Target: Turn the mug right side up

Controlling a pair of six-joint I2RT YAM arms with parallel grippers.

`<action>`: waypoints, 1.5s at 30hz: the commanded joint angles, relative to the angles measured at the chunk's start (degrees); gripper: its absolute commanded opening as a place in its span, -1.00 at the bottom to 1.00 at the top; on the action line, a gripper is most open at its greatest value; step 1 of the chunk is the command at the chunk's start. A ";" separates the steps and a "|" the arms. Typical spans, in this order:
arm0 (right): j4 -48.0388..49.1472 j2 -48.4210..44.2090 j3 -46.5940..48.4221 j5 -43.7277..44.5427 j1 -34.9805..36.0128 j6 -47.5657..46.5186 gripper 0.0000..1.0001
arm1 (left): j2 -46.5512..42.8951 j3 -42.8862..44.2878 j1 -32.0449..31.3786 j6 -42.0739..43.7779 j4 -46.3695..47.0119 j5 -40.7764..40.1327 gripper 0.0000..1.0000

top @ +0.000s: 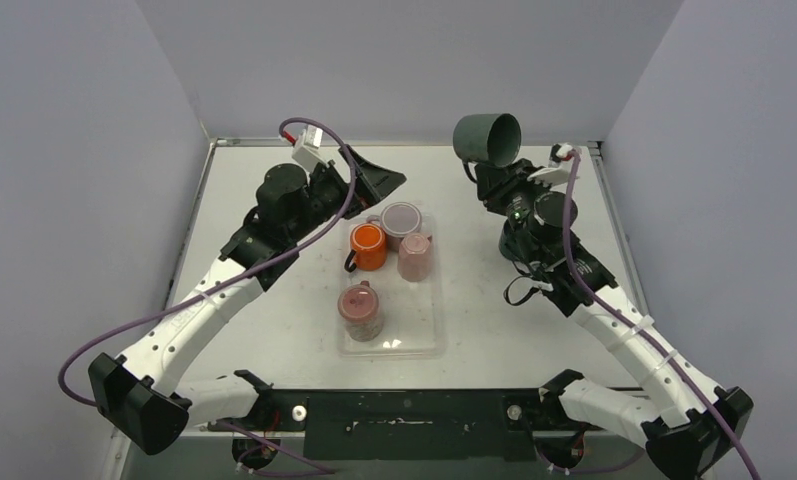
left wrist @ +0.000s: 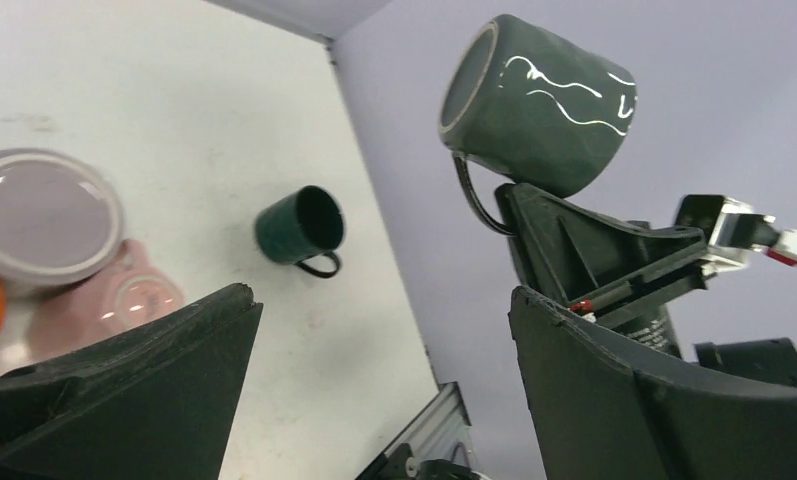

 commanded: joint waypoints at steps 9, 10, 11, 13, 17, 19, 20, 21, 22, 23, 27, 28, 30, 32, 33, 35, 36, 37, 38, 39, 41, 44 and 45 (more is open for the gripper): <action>-3.55 9.80 4.21 8.74 -0.05 -17.96 -0.90 | -4.11 2.25 4.21 6.44 -21.64 -11.80 0.93; -4.10 10.52 4.15 9.21 -0.05 -18.81 -0.90 | -4.29 2.58 4.50 7.13 -22.83 -12.19 0.93; -4.62 11.21 4.15 9.65 0.03 -19.82 -0.90 | -4.41 2.90 4.80 7.98 -24.15 -12.80 0.93; -5.72 12.73 4.08 10.53 0.08 -21.36 -0.90 | -4.66 3.40 5.06 9.70 -26.63 -13.95 0.93; -8.40 16.40 4.07 13.16 0.12 -23.50 -0.90 | -4.59 3.62 5.30 13.02 -30.68 -14.69 0.93; -9.67 18.08 3.57 13.81 0.08 -23.85 -0.90 | -4.02 3.54 5.29 14.68 -32.65 -14.14 0.93; -10.07 18.94 3.24 13.82 0.07 -23.98 -0.90 | -3.63 3.51 5.30 15.04 -33.85 -13.83 0.93; -10.47 19.70 2.75 13.94 0.15 -23.89 -0.90 | -3.12 3.57 5.34 15.59 -35.21 -13.36 0.93; -10.79 20.34 2.22 14.10 0.00 -23.86 -0.90 | -2.53 3.78 5.36 16.15 -36.53 -12.94 0.93; -11.01 20.85 1.58 14.34 -0.11 -23.62 -0.90 | -1.86 3.90 5.36 16.70 -38.05 -12.49 0.93; -10.53 21.77 -1.65 13.90 -0.75 -23.00 -0.90 | -0.03 3.56 5.30 17.92 -42.67 -11.10 0.94; -10.59 22.01 -2.32 13.60 -1.08 -22.88 -0.90 | 0.21 2.96 5.30 18.14 -43.15 -10.36 0.95; -10.82 22.26 -3.71 12.67 -1.82 -22.39 -0.90 | 0.03 1.20 5.30 18.25 -43.72 -9.18 0.95; -10.39 22.31 -5.48 11.14 -2.94 -22.03 -0.90 | -0.27 -0.41 5.30 18.25 -43.79 -8.22 0.95; -10.09 22.47 -6.37 10.35 -3.52 -21.92 -0.90 | -0.38 -1.10 5.30 18.19 -43.94 -8.06 0.95; -8.89 22.76 -8.01 8.66 -4.17 -22.35 -0.90 | -0.39 -2.29 5.30 18.02 -44.14 -6.96 0.95; -7.74 22.75 -9.06 7.90 -4.29 -22.89 -0.90 | -0.44 -2.79 5.30 17.88 -44.16 -6.40 0.95; -6.51 22.80 -9.97 7.00 -4.21 -23.22 -0.90 | -0.54 -3.30 5.29 17.64 -44.05 -6.13 0.96; -5.47 22.94 -10.79 5.91 -4.33 -23.69 -0.90 | -0.68 -3.90 5.28 17.49 -43.84 -5.78 0.96; -4.62 23.19 -11.40 5.08 -4.33 -23.96 -0.90 | -0.78 -4.26 5.30 17.33 -43.46 -5.45 0.96; -4.45 24.09 -11.39 4.16 -4.35 -23.87 -0.90 | -0.87 -4.90 5.30 16.97 -43.12 -5.27 0.96; -4.20 25.44 -11.26 3.70 -4.31 -23.45 -0.90 | -0.68 -5.54 5.30 16.69 -42.82 -4.92 0.96; -4.12 25.88 -11.21 3.47 -4.27 -23.32 -0.90 | -0.58 -5.81 5.30 16.56 -42.70 -4.71 0.96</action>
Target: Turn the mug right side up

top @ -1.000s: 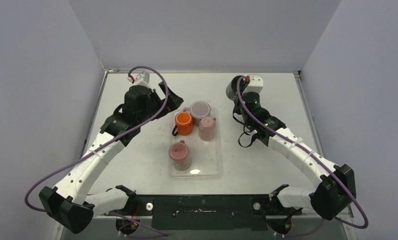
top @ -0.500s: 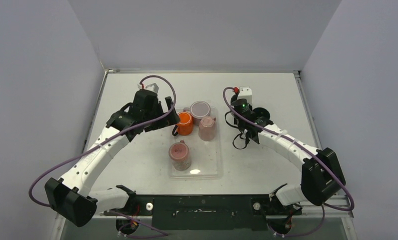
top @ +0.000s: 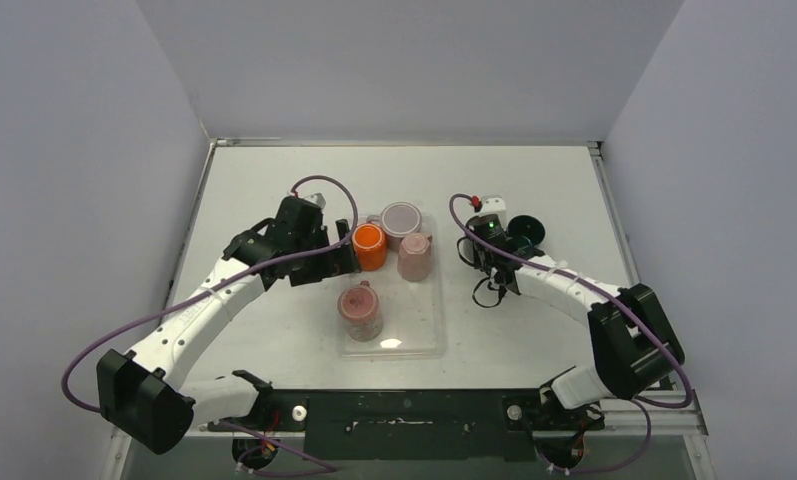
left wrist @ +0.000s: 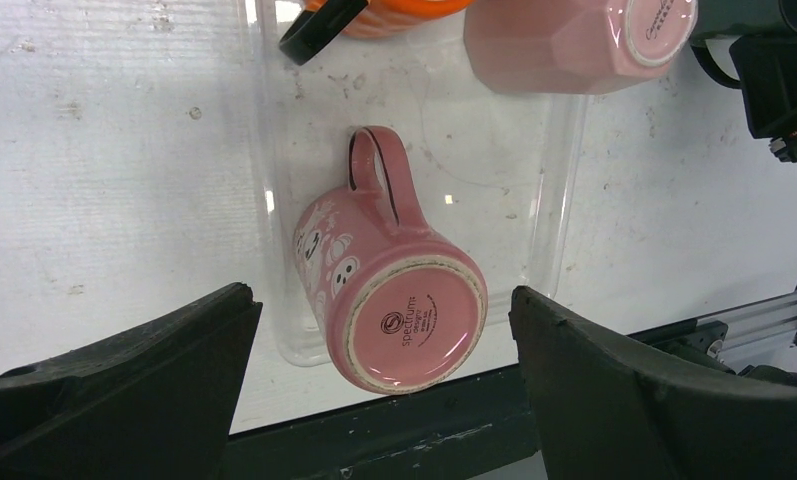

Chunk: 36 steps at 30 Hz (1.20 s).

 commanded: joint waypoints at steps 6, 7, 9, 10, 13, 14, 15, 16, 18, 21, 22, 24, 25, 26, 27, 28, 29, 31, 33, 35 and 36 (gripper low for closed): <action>3.04 3.74 4.30 -1.04 0.14 0.45 -0.44 | -1.62 -1.72 0.19 0.32 1.08 2.84 0.96; 2.18 3.86 4.86 -1.18 0.16 0.43 -0.26 | -1.88 -1.76 0.19 0.66 0.77 2.69 0.96; 1.02 3.49 5.46 -0.75 0.28 0.55 0.13 | -2.18 -1.77 0.19 1.41 -0.14 2.42 0.96; 0.44 3.05 5.69 -0.53 0.33 0.72 0.30 | -2.28 -1.77 0.16 1.73 -0.63 2.42 0.96; -1.51 1.30 6.83 -0.25 0.31 1.10 0.56 | -2.36 -2.29 -0.03 2.00 -1.85 2.68 0.96; -2.42 0.60 7.52 -0.25 0.33 1.27 0.60 | -2.50 -2.49 -0.12 1.97 -2.02 2.93 0.96; -3.55 -0.11 8.40 -0.33 0.34 1.37 0.64 | -2.68 -2.86 -0.35 2.03 -1.89 3.33 0.99; -4.52 -1.05 9.49 -0.68 0.28 1.42 0.67 | -2.92 -3.28 -0.54 2.08 -1.63 4.16 0.99; -6.27 -2.61 10.98 -2.01 0.31 1.75 0.71 | -3.20 -4.24 -0.97 1.77 -1.18 5.30 0.87; -8.41 -4.98 12.09 -4.74 0.29 2.57 0.73 | -2.80 -5.48 -1.79 1.11 -0.39 7.07 0.72; -8.97 -5.73 12.13 -6.02 0.27 2.80 0.73 | -2.62 -5.79 -2.27 0.79 -0.02 7.70 0.63; -10.27 -7.14 12.14 -7.54 0.42 3.54 0.73 | -2.11 -6.34 -3.46 -0.11 0.94 9.00 0.48; -10.97 -7.90 11.95 -8.08 0.49 4.14 0.73 | -1.89 -6.70 -4.27 -0.63 1.65 10.00 0.38; -11.49 -8.66 11.70 -8.51 0.56 4.50 0.72 | -1.47 -6.91 -4.85 -1.24 2.50 11.15 0.29; -11.93 -9.40 11.29 -8.77 0.66 4.95 0.72 | -1.15 -7.14 -5.40 -1.92 3.55 12.54 0.21; -12.23 -10.23 10.84 -9.03 0.65 5.39 0.72 | -0.81 -7.35 -5.99 -3.01 4.66 13.72 0.16; -12.45 -11.06 10.30 -9.28 0.64 5.70 0.72 | -0.41 -7.64 -6.43 -4.01 5.99 14.87 0.11; -12.77 -12.52 9.13 -9.38 0.62 6.37 0.72 | 0.34 -8.34 -7.39 -6.77 9.52 17.20 0.04; -13.21 -13.92 8.45 -9.34 0.72 6.74 0.72 | 0.88 -9.20 -8.41 -9.37 12.97 18.37 0.03; -13.89 -14.95 8.04 -9.25 0.76 7.13 0.72 | 1.50 -10.06 -9.24 -11.86 17.05 18.98 0.02; -14.36 -15.39 7.94 -9.43 0.80 7.26 0.72 | 1.87 -10.44 -9.68 -13.09 19.01 19.14 0.02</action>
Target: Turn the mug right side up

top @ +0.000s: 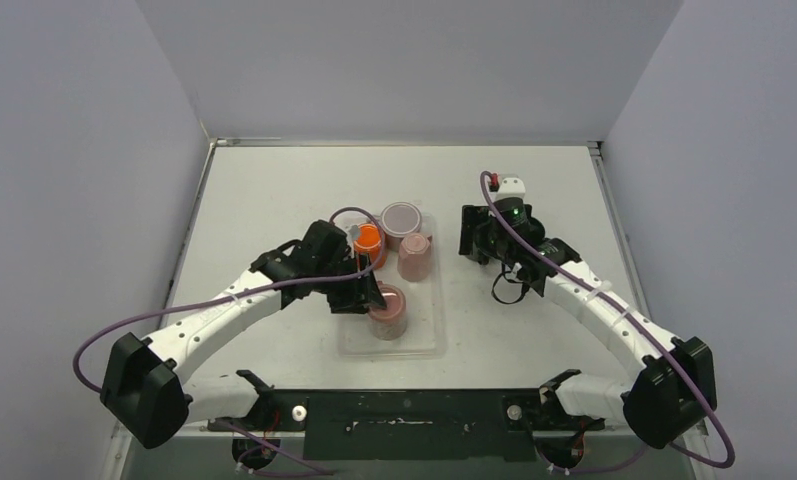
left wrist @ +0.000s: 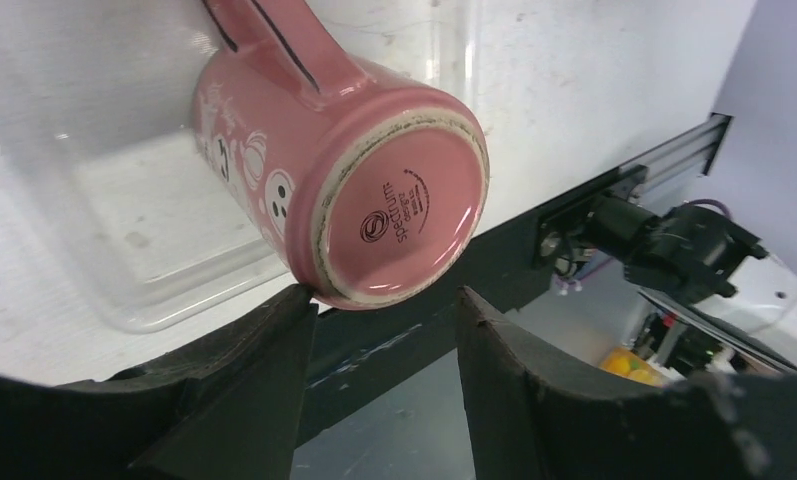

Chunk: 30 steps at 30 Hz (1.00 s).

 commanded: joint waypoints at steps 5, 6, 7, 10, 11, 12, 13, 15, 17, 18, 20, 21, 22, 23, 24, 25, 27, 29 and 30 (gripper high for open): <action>-3.84 -5.05 -0.50 -2.08 0.72 2.27 0.72 | 3.91 -1.46 -3.36 -9.84 21.16 3.85 0.02; -4.35 -5.53 -0.29 -2.76 0.75 2.54 0.72 | 4.26 -0.78 -3.47 -9.62 21.47 3.20 0.02; -5.02 -6.03 -0.15 -3.51 0.91 2.81 0.73 | 4.28 -0.13 -3.48 -8.74 20.77 2.19 0.02; -6.94 -7.96 -0.03 -5.99 1.33 3.62 0.75 | 3.03 2.89 -3.20 -2.85 15.23 -2.05 0.11; -7.38 -8.64 -0.26 -6.95 1.45 4.06 0.76 | 2.37 3.84 -3.00 0.31 12.86 -4.03 0.19; -7.57 -9.41 -0.79 -8.18 1.64 4.47 0.77 | 1.79 4.67 -2.63 2.93 10.74 -5.80 0.28; -7.55 -10.14 -1.38 -9.46 1.84 5.13 0.78 | 1.21 5.46 -2.16 5.18 8.58 -7.19 0.37; -6.88 -11.10 -2.81 -11.81 2.79 7.41 0.80 | 0.23 6.60 -0.62 8.12 6.33 -10.05 0.52; -5.76 -11.48 -3.75 -12.38 4.88 10.36 0.81 | -0.25 6.62 1.45 9.08 6.70 -10.53 0.63; -4.86 -11.46 -4.02 -11.89 7.22 12.43 0.81 | -0.38 5.92 2.70 9.16 7.77 -9.97 0.65; -3.54 -11.07 -4.28 -8.64 10.93 15.09 0.82 | 0.14 4.65 4.07 8.50 10.86 -8.13 0.66; -2.83 -10.67 -4.32 -6.50 14.49 17.03 0.82 | 0.97 4.27 4.42 8.05 12.63 -6.84 0.66; -2.29 -10.08 -4.31 -4.36 17.16 18.48 0.82 | 1.99 4.21 4.57 7.47 14.03 -5.59 0.66; -1.90 -9.30 -4.11 -2.25 19.64 19.87 0.82 | 3.28 4.47 4.60 6.85 14.98 -4.54 0.66; -1.48 -8.47 -3.97 -0.34 22.21 21.05 0.82 | 4.70 5.04 4.60 6.42 15.61 -3.63 0.66; -1.10 -7.47 -3.81 1.70 24.61 22.04 0.82 | 6.11 5.71 4.59 6.25 15.83 -3.03 0.65; -1.07 -5.46 -3.21 5.46 29.47 23.43 0.82 | 8.78 7.05 4.60 5.98 15.80 -2.60 0.65; -1.24 -3.27 -2.60 8.36 33.34 23.86 0.84 | 11.15 8.06 4.60 6.23 15.86 -2.29 0.65; -1.53 -2.12 -2.21 9.34 34.84 23.95 0.84 | 12.20 8.55 4.60 6.60 16.00 -1.59 0.65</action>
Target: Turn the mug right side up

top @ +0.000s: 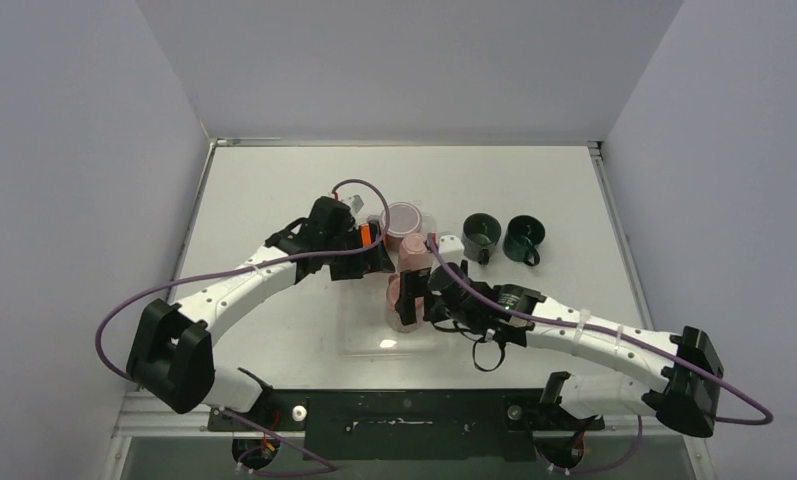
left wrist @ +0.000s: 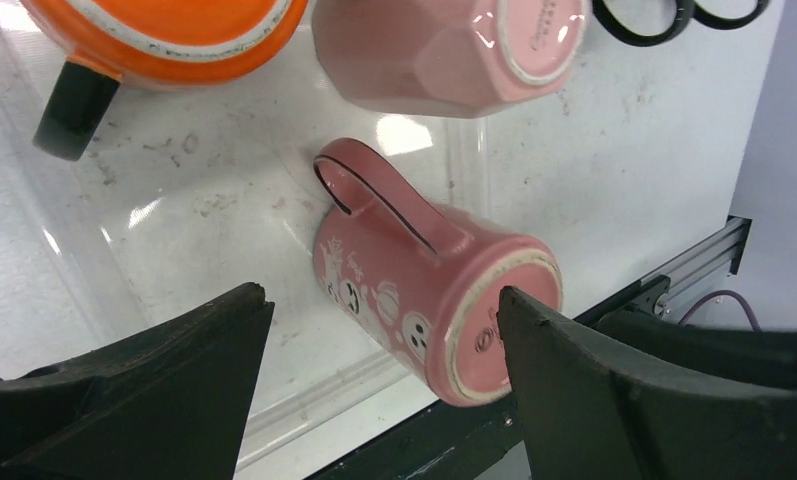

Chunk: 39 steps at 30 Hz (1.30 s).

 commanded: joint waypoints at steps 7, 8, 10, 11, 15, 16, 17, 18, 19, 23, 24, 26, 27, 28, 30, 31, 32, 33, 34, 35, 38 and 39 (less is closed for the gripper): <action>1.00 9.30 4.42 11.60 10.52 3.19 0.84 | 7.21 5.68 0.06 2.65 4.99 5.75 0.61; 1.28 9.32 4.36 11.51 10.53 3.09 0.84 | 7.40 5.80 0.06 2.86 5.01 5.87 0.60; 2.52 9.16 3.88 10.67 10.58 2.26 0.82 | 7.71 5.68 0.06 3.21 5.68 6.79 0.56; 3.04 9.31 3.60 10.29 10.52 1.79 0.81 | 7.98 5.71 0.06 3.47 6.04 7.40 0.54; 2.82 11.23 3.37 9.28 9.97 0.22 0.76 | 9.56 6.44 0.06 4.41 5.84 8.56 0.46; 2.39 11.75 3.37 9.15 9.80 0.05 0.74 | 9.77 6.47 0.04 4.51 5.81 8.48 0.44; 1.80 12.04 3.32 9.22 9.53 0.03 0.73 | 9.82 6.35 0.06 4.52 5.73 8.40 0.43; 1.26 12.13 3.06 9.51 9.29 0.11 0.71 | 9.79 6.26 0.06 4.46 5.72 8.31 0.43; 1.14 11.82 2.68 9.65 8.91 0.07 0.69 | 9.63 5.98 0.06 4.46 6.06 8.18 0.43; 0.90 8.73 0.94 9.39 4.97 -0.74 0.63 | 9.44 4.60 -0.24 4.03 6.79 9.02 0.39; 0.91 7.65 0.53 8.89 3.36 -1.24 0.62 | 9.40 3.96 -0.41 3.98 7.11 9.17 0.39; 1.36 5.37 -0.20 7.40 -0.30 -3.68 0.61 | 9.36 2.43 -0.84 3.70 7.98 9.28 0.38; 1.41 4.76 -0.42 6.81 -1.71 -4.80 0.61 | 9.50 1.83 -1.09 3.65 8.23 9.34 0.37; 1.31 4.52 -0.48 6.08 -2.87 -5.96 0.61 | 9.67 1.51 -1.35 3.46 8.22 9.05 0.35; 0.60 4.85 -0.18 4.81 -4.72 -7.54 0.61 | 10.35 1.06 -1.87 2.94 7.56 7.86 0.31; 0.27 5.17 0.05 4.27 -5.37 -8.24 0.60 | 10.62 0.96 -2.16 2.73 6.99 7.26 0.29; 0.13 5.45 0.16 3.65 -5.76 -8.84 0.60 | 10.78 0.87 -2.41 2.50 6.36 6.49 0.27; 0.00 5.64 0.27 3.35 -6.04 -9.24 0.60 | 10.80 0.73 -2.67 2.26 5.87 5.45 0.25; -0.09 5.73 0.29 3.14 -6.23 -9.48 0.60 | 10.69 0.49 -3.00 2.12 5.57 4.53 0.23; -0.18 5.82 0.30 2.90 -6.35 -9.60 0.60 | 10.38 0.16 -3.24 1.91 5.52 3.57 0.23; -0.53 6.03 0.61 2.48 -6.57 -9.47 0.60 | 9.17 -0.76 -3.77 1.37 6.07 2.25 0.22; -0.70 6.08 0.83 2.30 -6.64 -9.45 0.60 | 8.51 -0.88 -3.80 1.47 6.26 1.91 0.22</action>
